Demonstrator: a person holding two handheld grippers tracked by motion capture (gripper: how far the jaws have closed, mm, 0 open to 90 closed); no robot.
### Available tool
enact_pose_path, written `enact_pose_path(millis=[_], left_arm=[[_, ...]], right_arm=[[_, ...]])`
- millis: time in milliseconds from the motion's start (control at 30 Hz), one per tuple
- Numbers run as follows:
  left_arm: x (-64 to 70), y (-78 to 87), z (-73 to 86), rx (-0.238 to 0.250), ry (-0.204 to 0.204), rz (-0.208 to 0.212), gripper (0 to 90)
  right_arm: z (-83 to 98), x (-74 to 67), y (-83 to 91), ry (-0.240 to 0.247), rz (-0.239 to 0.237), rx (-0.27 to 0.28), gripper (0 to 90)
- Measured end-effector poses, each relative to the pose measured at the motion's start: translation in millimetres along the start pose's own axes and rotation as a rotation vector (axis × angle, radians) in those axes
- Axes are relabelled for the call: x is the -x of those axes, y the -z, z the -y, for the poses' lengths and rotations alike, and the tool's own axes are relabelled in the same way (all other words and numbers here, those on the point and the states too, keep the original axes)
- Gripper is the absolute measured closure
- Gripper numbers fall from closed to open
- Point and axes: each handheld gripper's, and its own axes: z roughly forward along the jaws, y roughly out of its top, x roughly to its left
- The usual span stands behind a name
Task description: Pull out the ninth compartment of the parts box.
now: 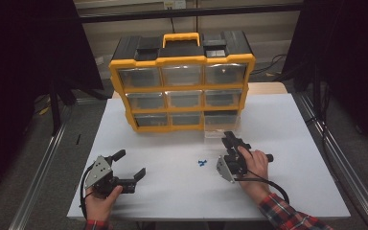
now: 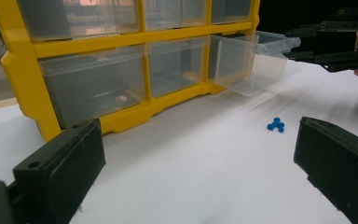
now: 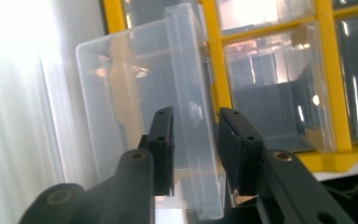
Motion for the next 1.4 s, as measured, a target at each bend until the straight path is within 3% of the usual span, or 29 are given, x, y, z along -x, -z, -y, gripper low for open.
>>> enact_pose_path(millis=[100,167,200,300,333,400,500,533,633,800,1000,1167,1400], left_arm=[[0.0,-0.1,0.0,0.000,0.000,0.000,1.7],[-0.2,-0.1,0.1,-0.005,-0.005,0.000,1.7],[-0.5,0.0,0.1,-0.011,-0.010,0.004,1.7],[0.5,-0.4,0.0,-0.007,-0.003,0.005,1.8],[0.5,-0.3,-0.1,-0.007,-0.003,0.004,1.8],[-1.2,0.7,-0.3,-0.021,-0.026,0.005,1.8],[-0.2,0.1,-0.3,-0.011,-0.013,0.004,1.8],[0.4,-0.3,-0.3,-0.005,-0.006,0.003,1.8],[0.6,-0.5,-0.1,-0.004,-0.003,0.006,1.9],[0.3,-0.6,-0.1,-0.004,-0.005,0.004,1.8],[0.4,-0.7,-0.2,-0.003,-0.004,0.002,1.9],[0.4,-1.2,-0.3,-0.003,-0.005,0.005,1.8],[0.3,-1.9,-0.4,-0.001,0.000,0.008,1.8]], right_arm=[[1.1,1.3,2.1,-0.062,0.027,0.007,59.7],[1.2,-2.7,3.6,-0.167,0.042,-0.001,53.0],[2.0,-3.2,4.2,-0.193,0.052,-0.006,47.5],[3.7,-3.0,6.0,-0.275,0.062,-0.003,43.3],[3.6,-4.2,7.3,-0.322,0.071,-0.010,40.1],[4.6,-3.8,8.2,-0.374,0.070,-0.010,37.8],[6.9,-1.6,8.4,-0.423,0.091,-0.011,31.6],[7.0,-3.0,8.6,-0.474,0.094,-0.017,29.1],[9.0,-2.0,8.6,-0.527,0.097,-0.023,24.2],[10.2,-2.3,8.7,-0.684,0.107,-0.031,14.1],[10.8,-2.6,10.2,-0.778,0.105,-0.023,9.7],[12.6,-1.7,11.4,-0.881,0.083,-0.029,7.9],[13.1,-2.6,12.6,-0.985,0.051,-0.024,5.9]])
